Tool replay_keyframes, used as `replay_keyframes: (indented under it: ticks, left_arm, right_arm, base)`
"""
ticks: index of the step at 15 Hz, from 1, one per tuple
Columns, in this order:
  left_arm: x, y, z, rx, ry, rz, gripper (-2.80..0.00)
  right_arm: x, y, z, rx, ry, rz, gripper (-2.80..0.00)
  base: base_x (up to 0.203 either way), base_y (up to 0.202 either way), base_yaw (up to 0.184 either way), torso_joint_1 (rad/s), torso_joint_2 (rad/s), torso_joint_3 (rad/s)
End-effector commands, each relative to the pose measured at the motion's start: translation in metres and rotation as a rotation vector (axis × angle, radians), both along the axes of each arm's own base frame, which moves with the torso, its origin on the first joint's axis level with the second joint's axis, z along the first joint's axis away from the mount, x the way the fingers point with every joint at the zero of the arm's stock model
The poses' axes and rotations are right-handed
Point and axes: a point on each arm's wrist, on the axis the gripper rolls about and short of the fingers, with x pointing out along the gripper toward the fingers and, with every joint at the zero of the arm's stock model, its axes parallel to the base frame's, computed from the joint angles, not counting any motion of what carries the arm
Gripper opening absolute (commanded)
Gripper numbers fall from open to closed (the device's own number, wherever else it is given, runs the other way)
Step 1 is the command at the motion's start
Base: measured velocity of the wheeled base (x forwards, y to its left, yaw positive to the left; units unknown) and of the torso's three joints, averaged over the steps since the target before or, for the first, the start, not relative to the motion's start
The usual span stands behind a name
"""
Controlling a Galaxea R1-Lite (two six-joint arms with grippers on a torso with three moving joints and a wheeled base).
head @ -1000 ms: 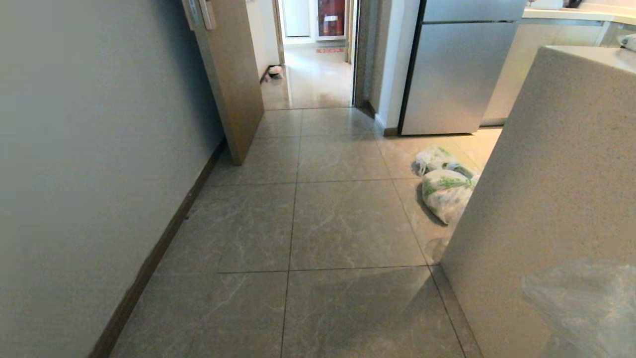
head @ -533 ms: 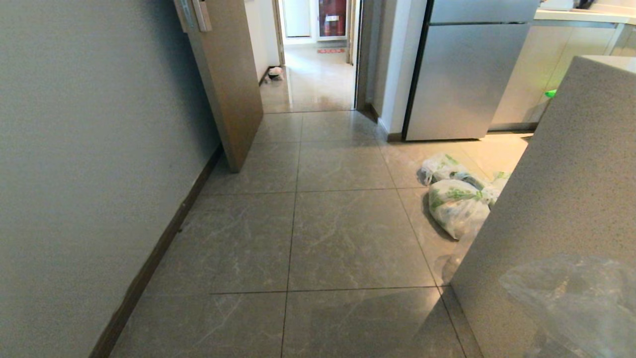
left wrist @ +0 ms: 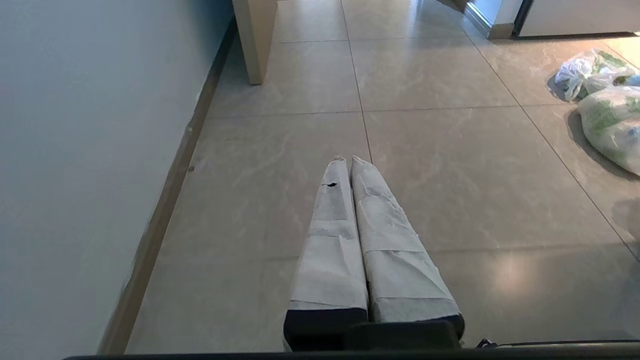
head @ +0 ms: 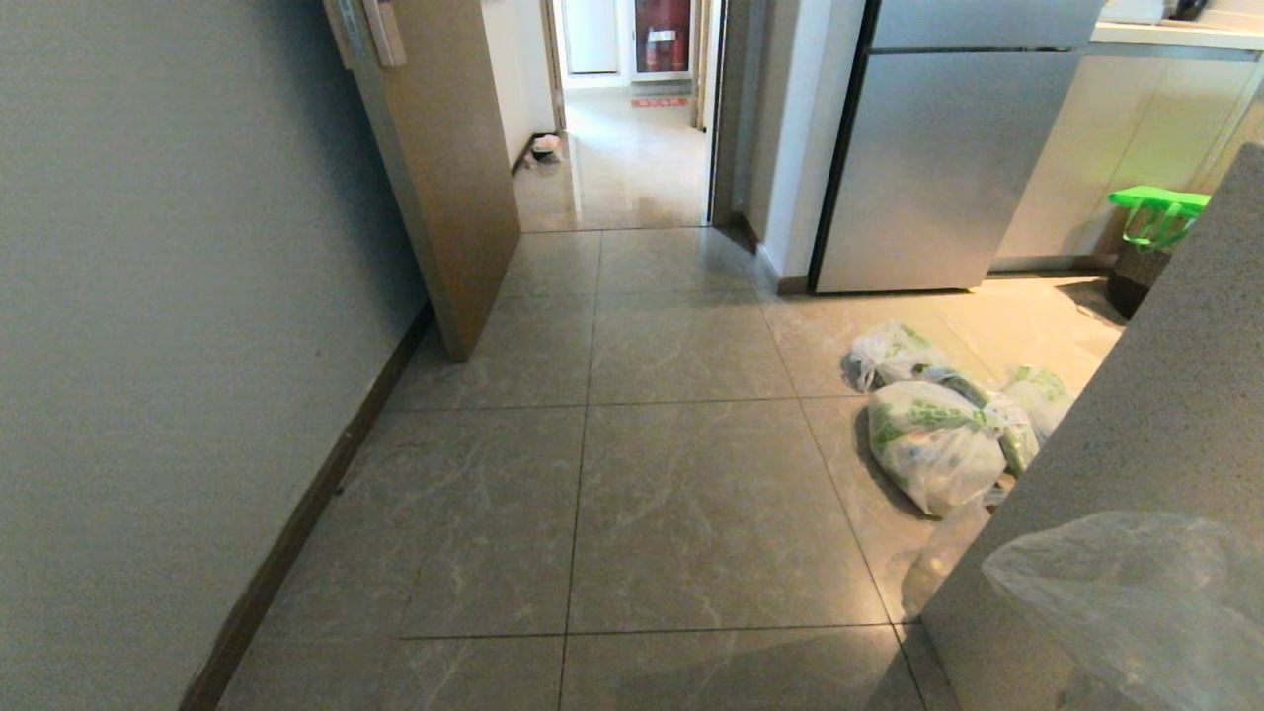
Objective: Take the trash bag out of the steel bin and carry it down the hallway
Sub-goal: Put the trash bag at the door
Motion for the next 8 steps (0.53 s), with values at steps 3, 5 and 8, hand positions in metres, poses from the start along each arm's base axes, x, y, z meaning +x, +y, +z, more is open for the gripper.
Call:
replay_keyframes:
  ticks: [3,5,8]
  left_arm:
    - [0.0000,0.0000,0.0002,-0.001,-0.001,0.001,-2.80]
    - [0.0000,0.0000,0.0002,-0.002,-0.002,0.001,-2.80]
    - [0.0000,0.0000,0.0002,-0.002,-0.002,0.001,-2.80]
  right_arm:
    - [0.0002,0.0000,-0.0004,-0.001,0.003,0.001,-2.80]
    - [0.0002,0.0000,-0.0004,-0.001,0.003,0.001,-2.80]
    - [0.0002,0.0000,-0.0004,-0.001,0.003,0.001,-2.80]
  base:
    - [0.195,0.000,0.000,0.000,0.00,0.002]
    - [0.192,0.000,0.002,0.006,0.00,0.002]
    - [0.190,0.000,0.000,0.001,0.00,0.002]
